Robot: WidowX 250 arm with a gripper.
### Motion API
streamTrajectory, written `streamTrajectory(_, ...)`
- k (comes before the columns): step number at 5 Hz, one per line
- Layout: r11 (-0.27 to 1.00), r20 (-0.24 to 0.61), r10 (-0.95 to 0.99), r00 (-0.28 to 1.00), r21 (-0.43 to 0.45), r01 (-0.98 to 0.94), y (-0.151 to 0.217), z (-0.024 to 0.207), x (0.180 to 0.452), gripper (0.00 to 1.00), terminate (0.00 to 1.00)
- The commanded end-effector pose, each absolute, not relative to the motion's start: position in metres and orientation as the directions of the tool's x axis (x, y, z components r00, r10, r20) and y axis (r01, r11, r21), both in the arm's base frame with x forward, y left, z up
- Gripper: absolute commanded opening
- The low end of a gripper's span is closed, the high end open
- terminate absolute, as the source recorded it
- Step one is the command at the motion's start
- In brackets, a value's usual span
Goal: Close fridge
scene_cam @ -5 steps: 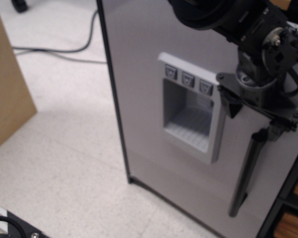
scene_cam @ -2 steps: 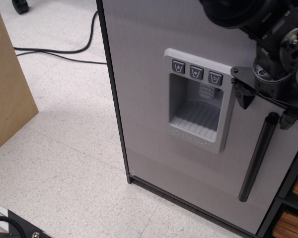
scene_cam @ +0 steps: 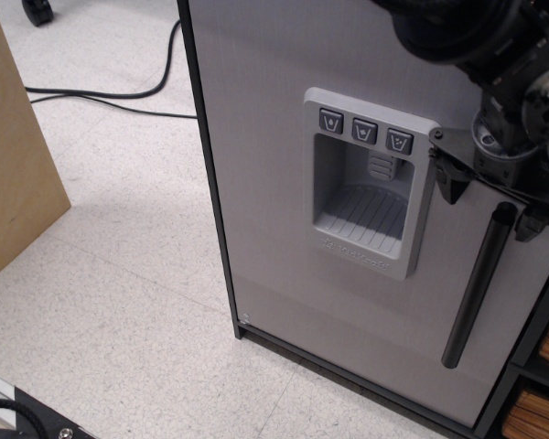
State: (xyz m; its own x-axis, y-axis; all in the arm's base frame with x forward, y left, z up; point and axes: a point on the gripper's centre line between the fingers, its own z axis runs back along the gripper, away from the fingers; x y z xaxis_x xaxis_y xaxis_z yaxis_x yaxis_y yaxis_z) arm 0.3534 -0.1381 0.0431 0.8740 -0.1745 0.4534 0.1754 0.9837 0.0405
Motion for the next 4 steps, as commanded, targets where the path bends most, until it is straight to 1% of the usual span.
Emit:
streamTrajectory(1, 0.979, 0.427, -0.2, 0.882, 0.055, 0.196, -0.117, 0.07, 0.311, 1.0, 0.0)
streamTrajectory(2, 0.983, 0.348, -0.182, 0.92, 0.089, 0.161, -0.101, 0.075, 0.284, 1.0, 0.0)
streamTrajectory(3, 0.983, 0.348, -0.182, 0.92, 0.089, 0.161, -0.101, 0.075, 0.284, 1.0, 0.0)
streamTrajectory(4, 0.983, 0.348, -0.182, 0.92, 0.089, 0.161, -0.101, 0.075, 0.284, 1.0, 1.0)
